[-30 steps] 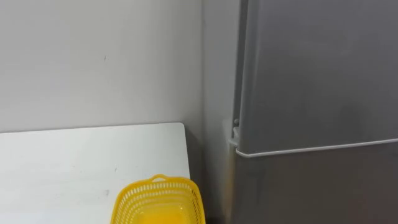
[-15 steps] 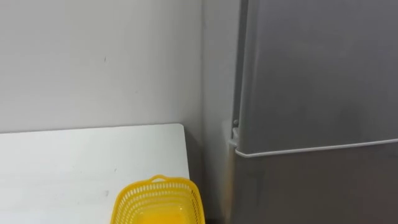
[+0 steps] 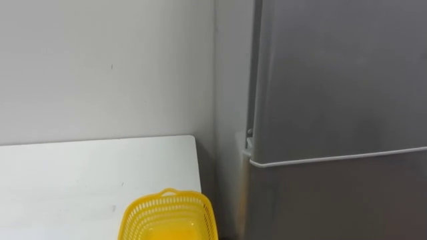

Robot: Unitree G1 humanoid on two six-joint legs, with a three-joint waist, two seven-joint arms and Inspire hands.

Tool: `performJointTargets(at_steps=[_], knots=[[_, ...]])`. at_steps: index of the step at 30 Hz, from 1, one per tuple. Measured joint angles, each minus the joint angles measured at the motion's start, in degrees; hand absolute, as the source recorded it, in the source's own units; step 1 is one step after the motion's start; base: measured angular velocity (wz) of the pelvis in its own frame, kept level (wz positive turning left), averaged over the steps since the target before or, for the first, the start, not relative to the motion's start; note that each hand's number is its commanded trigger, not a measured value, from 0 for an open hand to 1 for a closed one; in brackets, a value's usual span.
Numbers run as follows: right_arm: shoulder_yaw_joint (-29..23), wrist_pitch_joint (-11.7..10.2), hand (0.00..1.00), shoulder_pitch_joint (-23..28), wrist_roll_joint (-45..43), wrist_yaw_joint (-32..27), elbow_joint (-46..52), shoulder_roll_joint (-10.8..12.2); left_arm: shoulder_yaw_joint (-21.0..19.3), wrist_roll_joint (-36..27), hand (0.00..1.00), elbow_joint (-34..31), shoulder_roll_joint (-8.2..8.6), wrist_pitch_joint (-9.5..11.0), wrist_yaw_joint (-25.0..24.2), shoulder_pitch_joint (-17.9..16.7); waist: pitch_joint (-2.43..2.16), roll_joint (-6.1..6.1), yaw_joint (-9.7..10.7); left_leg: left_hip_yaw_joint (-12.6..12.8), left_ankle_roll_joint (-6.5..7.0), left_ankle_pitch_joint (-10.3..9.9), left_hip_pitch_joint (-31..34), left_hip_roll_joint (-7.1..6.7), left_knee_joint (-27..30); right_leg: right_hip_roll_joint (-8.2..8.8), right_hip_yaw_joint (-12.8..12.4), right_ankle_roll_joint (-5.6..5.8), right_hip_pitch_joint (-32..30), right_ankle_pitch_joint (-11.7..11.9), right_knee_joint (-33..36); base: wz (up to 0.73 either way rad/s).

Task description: Retrieve from the upper fridge

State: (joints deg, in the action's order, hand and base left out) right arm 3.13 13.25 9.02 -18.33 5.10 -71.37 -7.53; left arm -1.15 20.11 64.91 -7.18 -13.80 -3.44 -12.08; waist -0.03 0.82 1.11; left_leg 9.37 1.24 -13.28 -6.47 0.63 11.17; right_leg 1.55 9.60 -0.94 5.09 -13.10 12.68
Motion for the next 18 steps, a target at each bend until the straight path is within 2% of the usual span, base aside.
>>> performJointTargets(at_steps=[3, 5, 10, 14, 17, 18], knots=[[-0.31, 0.0, 0.0, -0.23, -0.2, -0.07, -0.02, 0.0, -1.57, -4.32, 0.0, -0.05, 0.06, 0.04, 1.36, -0.36, -0.03, -0.1, -0.02, -0.08, -0.04, -0.08, 0.03, 0.02, -0.08, -0.02, 0.11, 0.0, -0.07, 0.0, -0.11, 0.0], [-0.87, -0.02, 0.0, -0.3, -0.22, -0.26, -0.03, 0.0, -4.92, -8.37, 0.0, -0.13, 0.13, 0.06, 3.08, -0.79, -0.05, -0.2, -0.14, -0.09, -0.04, -0.08, -0.06, 0.01, -0.39, -0.03, 0.14, -0.01, -0.09, 0.0, -0.16, 0.0], [-1.77, -0.01, 0.0, -0.29, 0.03, -1.32, -0.16, 0.01, -9.43, -19.16, 0.0, -0.63, 0.14, 0.41, 8.59, -1.15, -0.06, -0.58, -0.04, -0.21, -0.04, -0.08, -0.01, -0.15, -0.27, 0.26, 0.74, -0.01, -0.1, -0.01, -0.1, 0.01], [-3.29, -0.05, 0.0, -0.57, 0.53, -2.56, -0.25, 0.03, -13.17, -31.05, 0.0, -0.84, 0.25, 2.93, 14.25, -0.99, -0.05, -0.62, -0.14, -0.19, -0.03, -0.08, 0.09, -0.25, -0.34, 0.43, 1.2, 0.07, -0.06, -0.06, -0.13, 0.0], [-3.25, -0.17, 0.0, -0.61, 0.51, -3.13, -0.24, 0.02, -14.62, -41.02, 0.0, -0.95, 0.29, 4.83, 18.37, -1.0, -0.09, -0.69, -0.68, -0.18, -0.01, -0.09, -0.19, -0.25, -0.4, 0.44, 1.09, 0.08, -0.07, -0.07, 0.04, -0.01], [-3.25, -0.23, 0.0, -0.51, 0.51, -3.17, -0.23, 0.02, -14.71, -42.53, 0.0, -1.03, 0.29, 5.22, 19.15, -1.0, -0.09, -0.7, -0.88, -0.18, -0.01, -0.08, -0.21, -0.25, -0.41, 0.44, 1.08, 0.07, -0.06, -0.07, 0.06, 0.0]])
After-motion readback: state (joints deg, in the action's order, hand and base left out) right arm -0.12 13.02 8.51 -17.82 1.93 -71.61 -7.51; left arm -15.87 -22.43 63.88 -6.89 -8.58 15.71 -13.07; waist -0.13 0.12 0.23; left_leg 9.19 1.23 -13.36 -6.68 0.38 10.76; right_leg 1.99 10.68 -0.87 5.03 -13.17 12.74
